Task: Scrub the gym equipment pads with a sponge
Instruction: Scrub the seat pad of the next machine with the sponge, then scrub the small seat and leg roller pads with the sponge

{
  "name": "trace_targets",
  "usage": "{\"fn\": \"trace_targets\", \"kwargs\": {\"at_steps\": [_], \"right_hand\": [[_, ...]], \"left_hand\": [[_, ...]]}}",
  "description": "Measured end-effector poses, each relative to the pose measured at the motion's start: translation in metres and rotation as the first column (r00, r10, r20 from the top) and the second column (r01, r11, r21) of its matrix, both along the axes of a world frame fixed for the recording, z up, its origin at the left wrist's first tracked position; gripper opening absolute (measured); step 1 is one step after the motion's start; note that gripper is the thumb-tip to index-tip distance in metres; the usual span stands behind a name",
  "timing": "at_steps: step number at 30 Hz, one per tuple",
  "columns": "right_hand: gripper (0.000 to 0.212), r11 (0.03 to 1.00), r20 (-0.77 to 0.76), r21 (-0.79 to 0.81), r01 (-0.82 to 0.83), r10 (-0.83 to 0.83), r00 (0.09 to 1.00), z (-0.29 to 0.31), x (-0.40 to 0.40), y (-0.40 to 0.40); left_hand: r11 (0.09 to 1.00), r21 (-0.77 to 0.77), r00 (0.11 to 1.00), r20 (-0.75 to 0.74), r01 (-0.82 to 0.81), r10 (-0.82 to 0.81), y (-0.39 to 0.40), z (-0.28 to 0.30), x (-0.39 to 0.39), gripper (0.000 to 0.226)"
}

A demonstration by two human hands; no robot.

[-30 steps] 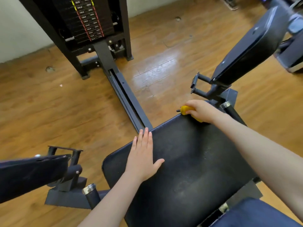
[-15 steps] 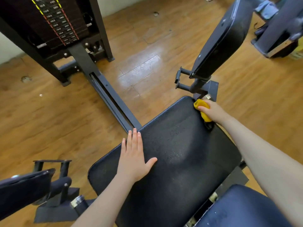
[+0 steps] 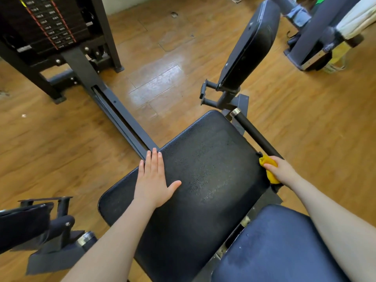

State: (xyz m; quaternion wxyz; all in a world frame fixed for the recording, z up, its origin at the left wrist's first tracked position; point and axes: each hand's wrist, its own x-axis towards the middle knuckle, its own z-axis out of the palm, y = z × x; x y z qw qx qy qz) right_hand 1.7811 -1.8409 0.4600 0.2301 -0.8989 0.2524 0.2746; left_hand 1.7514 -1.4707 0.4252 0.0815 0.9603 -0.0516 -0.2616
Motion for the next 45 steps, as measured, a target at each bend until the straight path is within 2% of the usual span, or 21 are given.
{"fn": "trace_targets", "kwargs": {"at_steps": [3, 5, 7, 9, 11, 13, 15, 16, 19, 22, 24, 26, 28, 31, 34, 37, 39, 45], "right_hand": [[0.034, 0.993, 0.016, -0.027, 0.112, -0.112, 0.994, -0.005, -0.018, -0.005], [0.030, 0.970, 0.074, -0.034, 0.243, -0.240, 0.968, -0.012, -0.022, 0.000], [0.020, 0.899, 0.145, 0.017, 0.437, -0.434, 0.889, -0.023, -0.027, 0.010], [0.011, 0.800, 0.223, 0.078, 0.596, -0.596, 0.771, -0.030, -0.032, 0.021], [0.018, 0.733, 0.284, 0.092, 0.674, -0.668, 0.688, -0.031, -0.038, 0.031], [0.020, 0.712, 0.386, 0.103, 0.695, -0.672, 0.632, -0.019, -0.041, 0.050], [0.018, 0.749, 0.487, 0.178, 0.638, -0.631, 0.604, -0.003, -0.039, 0.082], [0.018, 0.793, 0.517, 0.217, 0.569, -0.588, 0.622, 0.002, -0.036, 0.101], [0.036, 0.946, 0.515, 0.207, 0.251, -0.323, 0.794, 0.003, -0.021, 0.172], [0.043, 0.972, 0.440, 0.194, -0.131, 0.034, 0.897, -0.010, -0.009, 0.238], [0.044, 0.948, 0.400, 0.076, -0.310, 0.256, 0.880, -0.019, -0.013, 0.273], [0.047, 0.926, 0.384, -0.040, -0.375, 0.360, 0.850, -0.029, -0.027, 0.301], [0.052, 0.877, 0.390, -0.051, -0.478, 0.458, 0.799, -0.026, -0.052, 0.327], [0.057, 0.738, 0.512, -0.066, -0.671, 0.602, 0.612, -0.023, -0.097, 0.351], [0.059, 0.688, 0.498, 0.009, -0.725, 0.626, 0.600, -0.025, -0.137, 0.349], [0.060, 0.660, 0.459, 0.029, -0.751, 0.659, 0.596, -0.023, -0.168, 0.337], [0.055, 0.655, 0.386, 0.071, -0.752, 0.677, 0.626, -0.024, -0.184, 0.330], [0.061, 0.791, 0.324, 0.006, -0.612, 0.578, 0.749, -0.009, -0.239, 0.335]], "left_hand": [[1.000, -0.008, 1.000, 0.017, 0.003, -0.003, 0.000, 0.000, -0.002, 0.100], [1.000, -0.009, 1.000, 0.027, -0.002, 0.003, 0.000, -0.001, -0.002, 0.101], [1.000, -0.010, 0.999, 0.039, -0.004, 0.004, 0.000, 0.001, -0.003, 0.100], [1.000, -0.013, 0.999, 0.052, -0.012, 0.013, 0.003, 0.002, -0.008, 0.098], [1.000, -0.020, 0.998, 0.063, -0.021, 0.022, 0.009, 0.005, -0.019, 0.095], [0.998, -0.035, 0.996, 0.077, -0.053, 0.056, 0.020, 0.007, -0.037, 0.092], [0.993, -0.047, 0.990, 0.086, -0.107, 0.111, 0.030, 0.010, -0.055, 0.090], [0.989, -0.047, 0.986, 0.090, -0.137, 0.141, 0.035, 0.013, -0.063, 0.089], [0.981, -0.022, 0.978, 0.080, -0.192, 0.193, 0.047, 0.020, -0.083, 0.091], [0.980, 0.001, 0.979, 0.049, -0.200, 0.200, 0.053, 0.020, -0.096, 0.094], [0.979, 0.013, 0.979, 0.024, -0.202, 0.202, 0.057, 0.020, -0.102, 0.096], [0.981, 0.028, 0.981, 0.018, -0.193, 0.193, 0.064, 0.019, -0.108, 0.098], [0.980, 0.044, 0.981, 0.016, -0.192, 0.191, 0.072, 0.020, -0.113, 0.100], [0.976, 0.060, 0.977, -0.010, -0.211, 0.212, 0.082, 0.022, -0.121, 0.100], [0.984, 0.065, 0.984, -0.052, -0.166, 0.170, 0.092, 0.028, -0.133, 0.100], [0.996, 0.083, 0.994, -0.095, -0.044, 0.052, 0.100, 0.035, -0.147, 0.103], [0.996, 0.076, 0.993, -0.112, 0.048, -0.040, 0.104, 0.040, -0.157, 0.103], [0.956, 0.076, 0.959, -0.051, 0.282, -0.278, 0.118, 0.058, -0.189, 0.092]]}}
